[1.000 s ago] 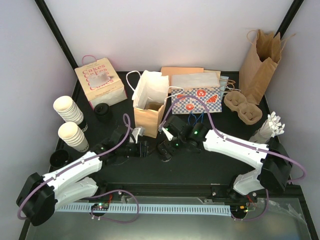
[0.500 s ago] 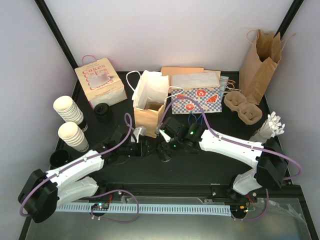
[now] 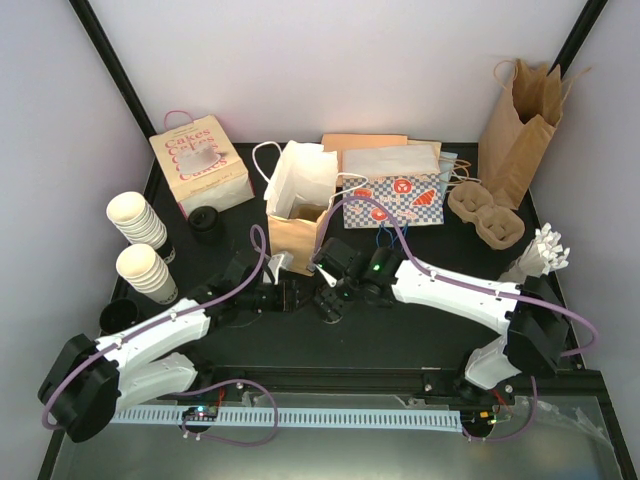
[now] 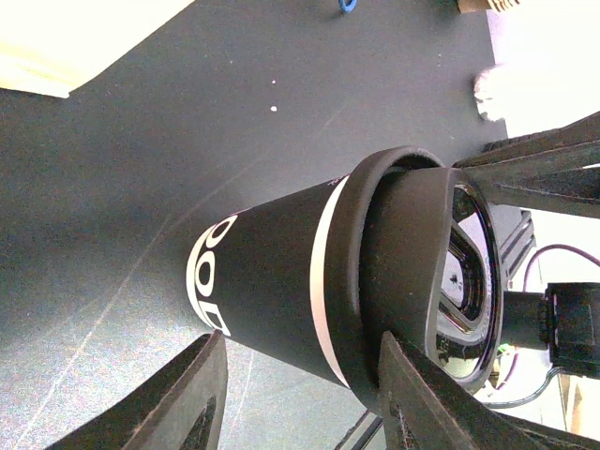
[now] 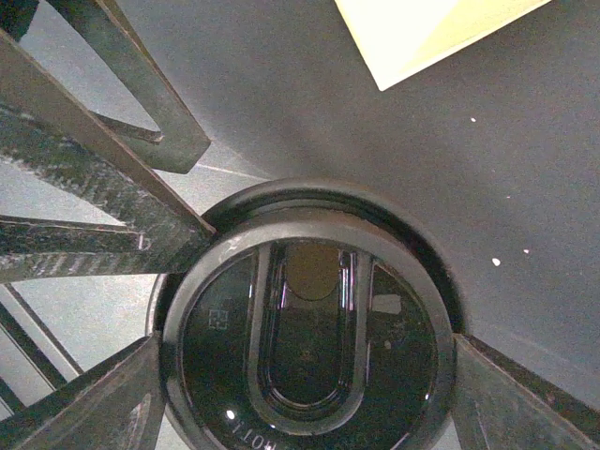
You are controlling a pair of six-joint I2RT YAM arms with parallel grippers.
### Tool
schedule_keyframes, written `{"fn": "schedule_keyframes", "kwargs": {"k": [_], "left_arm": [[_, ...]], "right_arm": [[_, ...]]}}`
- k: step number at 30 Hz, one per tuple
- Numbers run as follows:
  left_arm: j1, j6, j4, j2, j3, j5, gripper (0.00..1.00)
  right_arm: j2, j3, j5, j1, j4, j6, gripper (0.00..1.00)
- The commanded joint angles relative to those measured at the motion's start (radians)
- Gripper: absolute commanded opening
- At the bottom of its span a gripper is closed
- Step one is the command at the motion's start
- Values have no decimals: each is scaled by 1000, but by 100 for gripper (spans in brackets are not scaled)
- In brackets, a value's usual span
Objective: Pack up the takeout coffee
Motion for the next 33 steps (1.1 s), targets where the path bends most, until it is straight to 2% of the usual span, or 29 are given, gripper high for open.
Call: {"fn": "schedule_keyframes", "kwargs": {"k": [1,15,24,33], "left_arm": [[5,-1,22,12,0,9,47],[7,1,25,14,-11,3,45],[25,-14,39,-31,-22,-2,41],[41,-19,76,-5,-31,35,39]], "right_arm": [[31,22,35,24,-31,-9,82],[48,24,66,35,-47,-6,74],[40,5,60,36,-47,-7,74],[37,5,45,36,-41,-12,73]]}}
